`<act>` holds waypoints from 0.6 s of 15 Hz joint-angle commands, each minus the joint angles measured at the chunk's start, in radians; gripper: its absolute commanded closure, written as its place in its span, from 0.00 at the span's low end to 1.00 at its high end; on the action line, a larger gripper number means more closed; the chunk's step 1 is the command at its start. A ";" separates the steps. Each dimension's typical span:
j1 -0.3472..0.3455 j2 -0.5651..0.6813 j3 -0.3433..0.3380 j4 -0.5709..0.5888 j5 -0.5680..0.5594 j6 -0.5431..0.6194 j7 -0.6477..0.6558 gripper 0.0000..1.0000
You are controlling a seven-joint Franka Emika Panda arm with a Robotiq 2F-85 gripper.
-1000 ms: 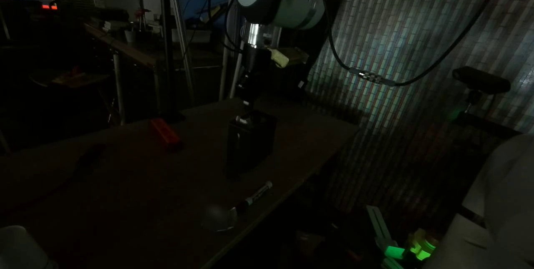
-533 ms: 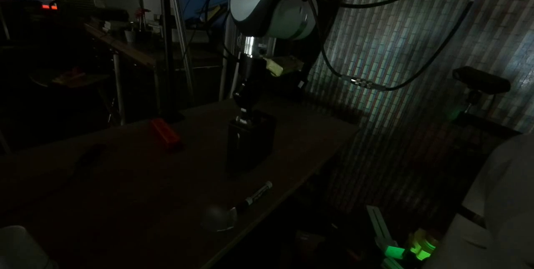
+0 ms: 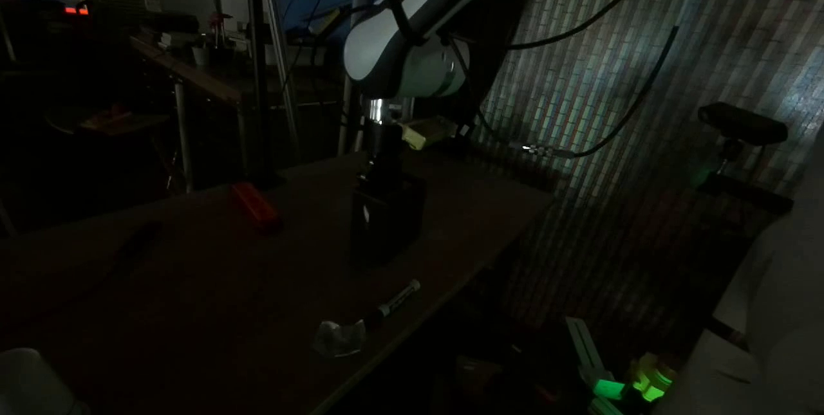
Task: Put the towel inside the black box
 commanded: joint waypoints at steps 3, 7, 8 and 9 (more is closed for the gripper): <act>-0.015 0.103 0.023 0.018 0.023 0.013 -0.013 1.00; -0.027 0.114 0.042 0.012 0.109 0.016 -0.064 1.00; -0.031 0.114 0.046 0.008 0.136 0.016 -0.080 1.00; -0.036 0.112 0.050 0.004 0.157 0.014 -0.094 1.00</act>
